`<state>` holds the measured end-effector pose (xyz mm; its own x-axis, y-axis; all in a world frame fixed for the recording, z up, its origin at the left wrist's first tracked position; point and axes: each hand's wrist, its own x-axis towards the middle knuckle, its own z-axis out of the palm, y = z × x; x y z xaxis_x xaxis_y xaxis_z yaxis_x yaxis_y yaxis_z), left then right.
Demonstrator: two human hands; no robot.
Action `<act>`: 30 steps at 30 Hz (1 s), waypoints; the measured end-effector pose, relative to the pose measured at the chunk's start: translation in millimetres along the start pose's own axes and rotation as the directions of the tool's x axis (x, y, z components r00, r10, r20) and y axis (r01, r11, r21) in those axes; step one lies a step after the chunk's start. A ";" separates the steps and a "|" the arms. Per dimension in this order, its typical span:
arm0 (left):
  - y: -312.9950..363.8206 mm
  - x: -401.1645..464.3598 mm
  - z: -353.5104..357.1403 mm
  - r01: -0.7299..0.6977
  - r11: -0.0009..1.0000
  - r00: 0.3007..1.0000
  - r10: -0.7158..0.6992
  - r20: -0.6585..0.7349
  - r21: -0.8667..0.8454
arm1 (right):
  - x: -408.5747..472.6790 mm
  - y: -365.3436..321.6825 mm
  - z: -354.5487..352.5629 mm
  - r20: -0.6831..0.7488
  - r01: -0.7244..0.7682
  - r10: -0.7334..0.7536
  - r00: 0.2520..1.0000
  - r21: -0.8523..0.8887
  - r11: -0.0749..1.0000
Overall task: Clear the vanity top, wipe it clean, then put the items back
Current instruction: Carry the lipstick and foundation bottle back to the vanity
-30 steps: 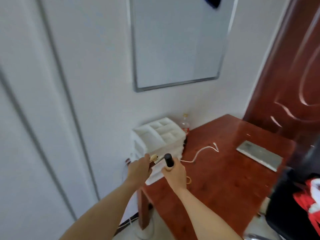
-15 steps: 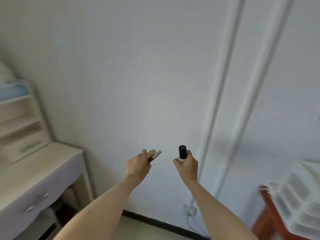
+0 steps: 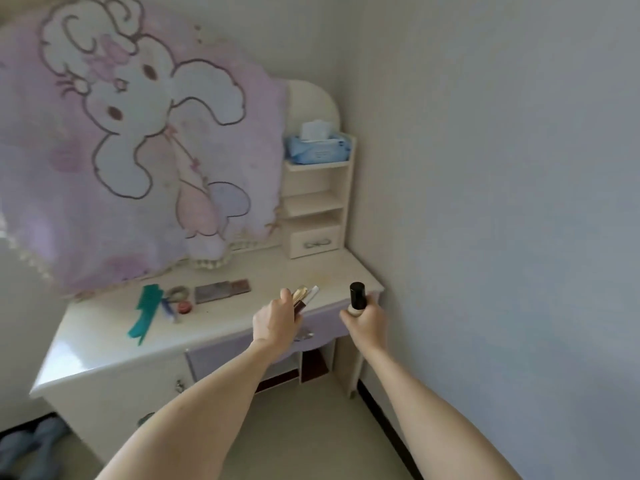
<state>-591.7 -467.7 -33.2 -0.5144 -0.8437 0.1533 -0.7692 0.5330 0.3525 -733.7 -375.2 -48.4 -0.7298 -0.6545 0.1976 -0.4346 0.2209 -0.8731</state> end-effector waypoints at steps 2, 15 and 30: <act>-16.1 22.8 -0.6 0.089 0.996 0.996 -0.089 -0.020 0.018 | 28.7 -0.7 28.6 0.076 0.025 -0.024 0.997 -0.002 1.000; -91.8 137.8 32.6 0.379 0.921 0.925 -0.376 -0.045 0.091 | 159.7 -1.5 171.0 0.368 0.061 -0.079 0.926 0.060 0.996; -149.8 307.9 124.5 0.485 0.873 0.848 -0.484 0.214 0.052 | 282.6 64.9 299.6 0.550 -0.095 0.093 0.830 -0.024 0.995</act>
<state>-682.0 -799.4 -153.8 -0.1448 -0.9604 -0.2379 -0.9406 0.0590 0.3345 -809.9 -762.5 -182.8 -0.3560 -0.9203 -0.1622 -0.3757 0.2999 -0.8769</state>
